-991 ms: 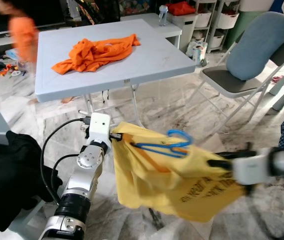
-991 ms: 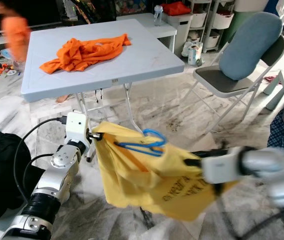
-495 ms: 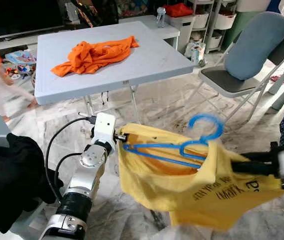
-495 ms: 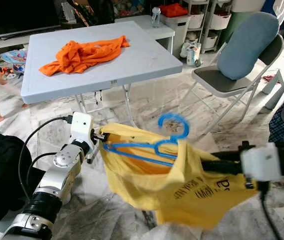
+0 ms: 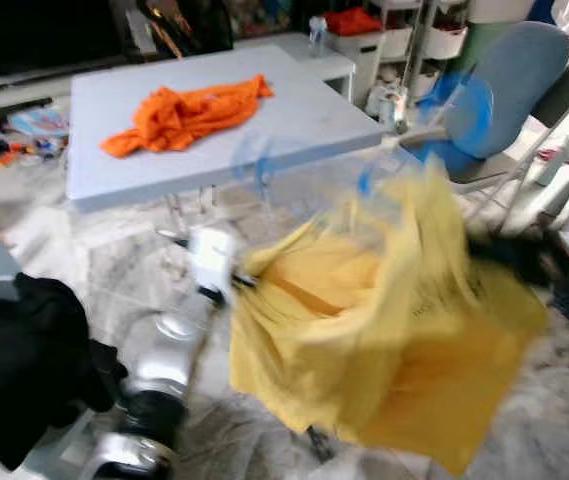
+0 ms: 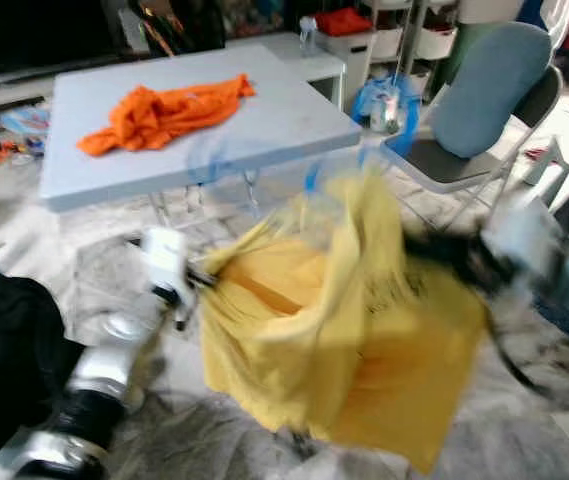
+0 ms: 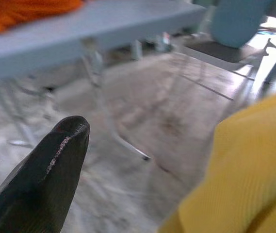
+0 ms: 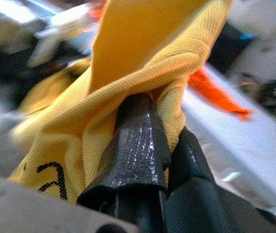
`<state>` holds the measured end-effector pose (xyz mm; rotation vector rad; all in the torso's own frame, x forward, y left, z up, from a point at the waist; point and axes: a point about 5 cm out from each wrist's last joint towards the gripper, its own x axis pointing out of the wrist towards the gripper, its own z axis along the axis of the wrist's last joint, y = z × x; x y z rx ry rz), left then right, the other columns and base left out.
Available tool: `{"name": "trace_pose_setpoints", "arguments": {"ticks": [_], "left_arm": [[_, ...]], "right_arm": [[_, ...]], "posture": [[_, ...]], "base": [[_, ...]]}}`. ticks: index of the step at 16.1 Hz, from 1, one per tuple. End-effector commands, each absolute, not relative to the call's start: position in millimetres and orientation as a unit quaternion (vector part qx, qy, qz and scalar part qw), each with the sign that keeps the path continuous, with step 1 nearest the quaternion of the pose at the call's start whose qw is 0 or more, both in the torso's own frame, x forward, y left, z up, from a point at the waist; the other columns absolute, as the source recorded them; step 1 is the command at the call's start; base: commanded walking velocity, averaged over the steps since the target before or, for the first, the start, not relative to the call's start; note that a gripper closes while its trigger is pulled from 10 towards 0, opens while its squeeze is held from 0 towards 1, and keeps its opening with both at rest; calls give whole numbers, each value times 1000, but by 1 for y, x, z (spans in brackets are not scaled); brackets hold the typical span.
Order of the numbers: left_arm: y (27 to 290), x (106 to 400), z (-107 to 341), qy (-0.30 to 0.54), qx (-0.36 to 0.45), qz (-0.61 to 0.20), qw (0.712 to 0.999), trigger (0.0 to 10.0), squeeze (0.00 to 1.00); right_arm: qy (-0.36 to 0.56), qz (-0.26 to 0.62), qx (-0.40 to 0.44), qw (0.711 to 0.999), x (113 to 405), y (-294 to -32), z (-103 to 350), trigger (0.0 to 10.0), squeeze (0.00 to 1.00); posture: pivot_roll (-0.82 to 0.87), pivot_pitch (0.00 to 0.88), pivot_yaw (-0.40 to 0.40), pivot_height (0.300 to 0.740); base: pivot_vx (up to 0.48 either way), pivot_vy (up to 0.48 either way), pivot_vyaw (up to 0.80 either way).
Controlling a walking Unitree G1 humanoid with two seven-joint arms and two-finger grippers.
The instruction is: Hang hanger
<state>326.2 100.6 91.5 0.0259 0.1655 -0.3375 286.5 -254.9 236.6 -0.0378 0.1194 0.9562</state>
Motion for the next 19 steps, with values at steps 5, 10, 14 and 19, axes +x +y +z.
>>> {"name": "trace_pose_setpoints", "arguments": {"ticks": [5, 10, 14, 19], "left_arm": [[92, 316, 91, 82, 1, -196, 977, 10000, 1000], [87, 309, 101, 36, 81, -264, 960, 10000, 1000], [69, 297, 116, -13, 167, -390, 906, 10000, 1000], [90, 283, 109, -22, 188, -431, 882, 10000, 1000]], "right_arm": [[55, 377, -60, 922, 308, -205, 203, 10000, 0], [21, 316, -120, 941, 328, -181, 186, 10000, 0], [51, 320, -201, 924, 334, -172, 163, 10000, 0], [87, 436, -301, 844, 316, -195, 143, 10000, 0]], "posture": [[-172, 0, 23, 740], [-164, 0, 12, 740], [-151, 0, 7, 740], [-146, 0, 2, 740]], "base": [[0, 0, 0], [0, 0, 0], [0, 0, 0], [0, 0, 0]]}}
